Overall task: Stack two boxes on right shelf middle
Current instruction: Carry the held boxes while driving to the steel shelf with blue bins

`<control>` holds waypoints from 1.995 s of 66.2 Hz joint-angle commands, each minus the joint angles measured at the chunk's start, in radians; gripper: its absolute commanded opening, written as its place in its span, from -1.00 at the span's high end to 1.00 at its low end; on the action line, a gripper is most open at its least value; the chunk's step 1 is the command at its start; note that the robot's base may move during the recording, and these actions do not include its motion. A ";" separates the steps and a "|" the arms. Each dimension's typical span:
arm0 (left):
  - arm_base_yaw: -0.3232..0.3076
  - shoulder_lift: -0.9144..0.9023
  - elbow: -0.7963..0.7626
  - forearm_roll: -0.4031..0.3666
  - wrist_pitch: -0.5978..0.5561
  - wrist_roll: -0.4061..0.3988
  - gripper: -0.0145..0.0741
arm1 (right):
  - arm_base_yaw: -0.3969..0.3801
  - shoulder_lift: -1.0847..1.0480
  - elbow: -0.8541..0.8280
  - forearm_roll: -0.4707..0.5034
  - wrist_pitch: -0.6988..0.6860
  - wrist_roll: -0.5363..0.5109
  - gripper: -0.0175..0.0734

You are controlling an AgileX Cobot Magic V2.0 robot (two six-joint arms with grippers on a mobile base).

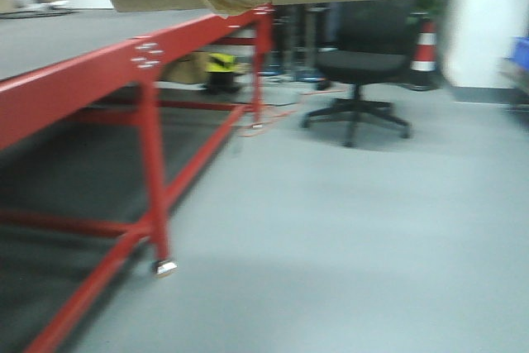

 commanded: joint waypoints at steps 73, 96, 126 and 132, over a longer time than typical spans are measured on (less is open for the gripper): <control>0.003 -0.003 -0.007 0.053 -0.016 0.001 0.92 | -0.006 -0.027 -0.017 -0.015 -0.056 0.009 0.97; 0.003 -0.003 -0.007 0.053 -0.016 0.001 0.92 | -0.006 -0.027 -0.017 -0.015 -0.056 0.009 0.97; 0.003 -0.003 -0.007 0.053 -0.016 0.001 0.92 | -0.006 -0.027 -0.017 -0.015 -0.056 0.009 0.97; 0.003 -0.003 -0.007 0.053 -0.016 0.001 0.92 | -0.006 -0.027 -0.017 -0.015 -0.056 0.009 0.97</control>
